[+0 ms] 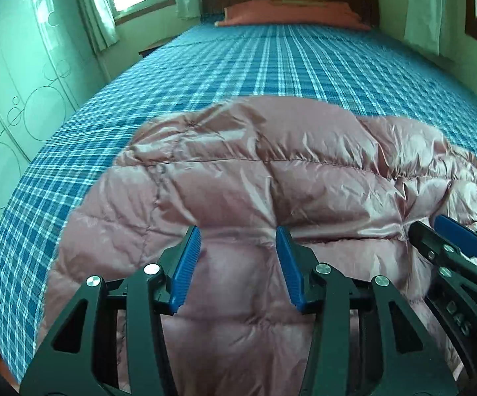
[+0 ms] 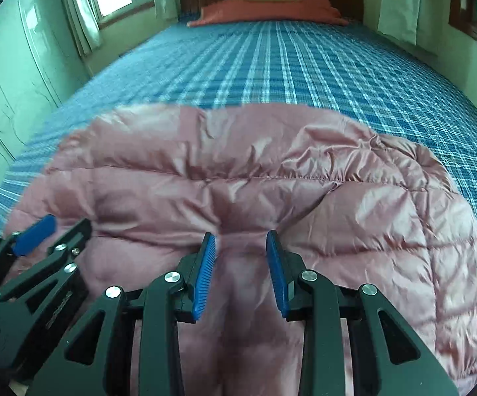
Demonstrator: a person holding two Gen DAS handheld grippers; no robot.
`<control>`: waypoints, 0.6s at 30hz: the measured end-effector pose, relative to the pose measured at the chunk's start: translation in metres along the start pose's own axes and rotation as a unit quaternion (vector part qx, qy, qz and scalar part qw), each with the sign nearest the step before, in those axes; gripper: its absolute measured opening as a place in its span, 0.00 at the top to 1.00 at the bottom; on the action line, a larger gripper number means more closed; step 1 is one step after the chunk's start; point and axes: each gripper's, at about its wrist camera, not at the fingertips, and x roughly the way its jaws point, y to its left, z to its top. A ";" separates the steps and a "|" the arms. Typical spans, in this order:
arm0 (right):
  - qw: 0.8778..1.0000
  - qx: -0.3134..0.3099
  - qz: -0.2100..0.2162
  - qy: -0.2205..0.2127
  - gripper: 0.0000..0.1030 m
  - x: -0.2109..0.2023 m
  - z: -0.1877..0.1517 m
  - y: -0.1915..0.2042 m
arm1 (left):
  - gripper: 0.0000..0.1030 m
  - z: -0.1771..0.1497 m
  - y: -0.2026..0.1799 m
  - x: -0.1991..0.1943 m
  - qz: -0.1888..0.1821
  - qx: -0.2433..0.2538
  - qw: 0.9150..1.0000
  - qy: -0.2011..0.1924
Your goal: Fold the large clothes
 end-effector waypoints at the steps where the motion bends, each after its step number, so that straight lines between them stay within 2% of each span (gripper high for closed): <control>1: 1.000 0.000 0.000 0.000 0.68 0.000 0.000 0.000 | 0.54 -0.003 0.000 0.002 -0.003 -0.001 1.000 0.003; 3: 1.000 -0.007 -0.002 0.010 0.67 0.008 -0.009 0.005 | 0.53 -0.011 -0.002 0.011 -0.001 0.002 1.000 0.010; 4: 1.000 -0.009 -0.006 0.008 0.67 0.021 -0.016 0.006 | 0.53 -0.014 -0.005 0.013 0.004 0.006 1.000 0.005; 8: 1.000 -0.008 -0.009 -0.004 0.67 0.025 -0.018 0.004 | 0.53 -0.020 -0.012 0.019 0.020 0.016 1.000 -0.008; 18: 1.000 -0.012 -0.021 -0.014 0.67 0.021 -0.022 0.010 | 0.53 -0.018 -0.004 0.021 0.009 0.007 1.000 -0.012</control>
